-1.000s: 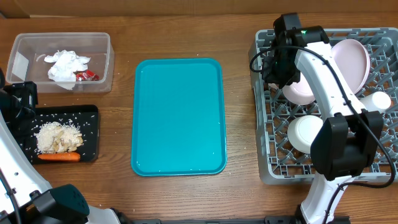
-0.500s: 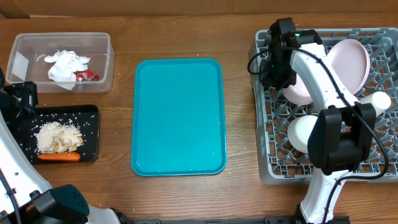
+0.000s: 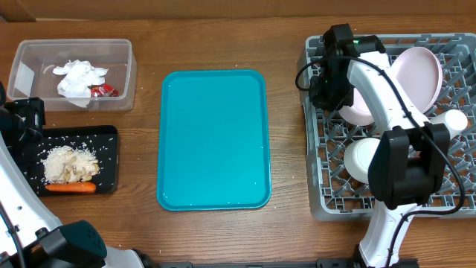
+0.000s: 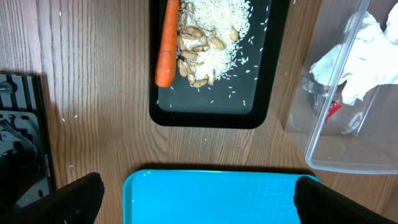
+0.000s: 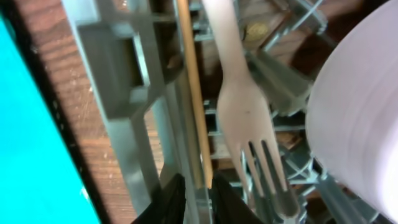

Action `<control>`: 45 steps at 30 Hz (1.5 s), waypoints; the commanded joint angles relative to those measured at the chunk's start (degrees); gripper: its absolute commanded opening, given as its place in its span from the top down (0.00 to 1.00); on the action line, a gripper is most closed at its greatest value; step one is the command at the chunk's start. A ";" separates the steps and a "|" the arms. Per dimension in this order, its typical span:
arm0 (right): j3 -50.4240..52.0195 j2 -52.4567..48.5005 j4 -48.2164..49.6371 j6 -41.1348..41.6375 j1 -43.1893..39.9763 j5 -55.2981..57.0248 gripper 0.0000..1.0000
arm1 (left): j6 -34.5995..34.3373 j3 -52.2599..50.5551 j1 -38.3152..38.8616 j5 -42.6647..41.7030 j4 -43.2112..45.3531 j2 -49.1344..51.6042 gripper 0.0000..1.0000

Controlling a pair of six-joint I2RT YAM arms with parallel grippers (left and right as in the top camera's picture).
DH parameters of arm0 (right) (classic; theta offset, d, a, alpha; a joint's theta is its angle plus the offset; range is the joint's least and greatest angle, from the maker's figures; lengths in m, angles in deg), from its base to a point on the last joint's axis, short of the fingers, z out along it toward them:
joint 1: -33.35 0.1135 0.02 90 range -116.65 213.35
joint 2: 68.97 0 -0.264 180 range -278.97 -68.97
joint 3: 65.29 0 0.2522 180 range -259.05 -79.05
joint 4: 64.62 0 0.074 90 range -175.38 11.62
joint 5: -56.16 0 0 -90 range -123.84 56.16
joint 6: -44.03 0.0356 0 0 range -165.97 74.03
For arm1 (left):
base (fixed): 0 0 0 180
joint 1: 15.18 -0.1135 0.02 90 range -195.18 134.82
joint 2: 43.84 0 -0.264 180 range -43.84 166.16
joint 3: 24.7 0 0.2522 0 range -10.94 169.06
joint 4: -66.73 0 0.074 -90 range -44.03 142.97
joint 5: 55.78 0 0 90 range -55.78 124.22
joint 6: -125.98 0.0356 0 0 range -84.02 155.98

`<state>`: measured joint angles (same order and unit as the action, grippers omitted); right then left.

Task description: Sort waste into correct bins and load items into the dishwasher rack

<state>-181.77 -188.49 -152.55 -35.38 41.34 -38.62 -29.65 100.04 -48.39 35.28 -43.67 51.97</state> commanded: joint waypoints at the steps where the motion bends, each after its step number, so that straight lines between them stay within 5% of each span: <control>1: -1.68 0.15 -1.95 -1.90 0.33 -8.55 0.85 | 0.70 0.11 -0.04 0.44 -0.15 -0.07 0.00; 6: -8.90 1.75 -9.33 -1.86 0.31 -7.96 0.92 | 0.70 0.11 -0.04 0.44 -0.15 -0.07 0.00; 14: -19.85 13.29 -18.21 1.09 0.31 -2.49 0.83 | 0.70 0.11 -0.04 0.44 -0.15 -0.07 0.00; 19: -19.43 23.71 -22.84 2.03 0.33 -2.14 0.96 | 0.70 0.11 -0.04 0.44 -0.15 -0.07 0.00; 24: -10.45 34.14 -22.84 4.98 0.33 -1.60 0.96 | 0.70 0.11 -0.04 0.44 -0.15 -0.07 0.00; 31: 19.58 56.43 -13.62 15.19 0.31 -0.42 0.95 | 0.70 0.11 -0.04 0.44 -0.15 -0.07 0.00; 32: 22.93 58.64 -13.55 17.00 0.31 -0.44 0.66 | 0.70 0.11 -0.04 0.44 -0.15 -0.07 0.00; 33: 25.31 60.22 -13.57 18.53 0.31 -0.46 0.00 | 0.70 0.11 -0.04 0.44 -0.15 -0.07 0.00; 45: 30.88 61.44 -20.44 21.16 0.31 -6.73 0.00 | 0.70 0.11 -0.04 0.44 -0.15 -0.07 0.00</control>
<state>-150.93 -126.66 -173.12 -15.01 41.49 -44.43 -29.65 100.04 -48.39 35.28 -43.69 51.97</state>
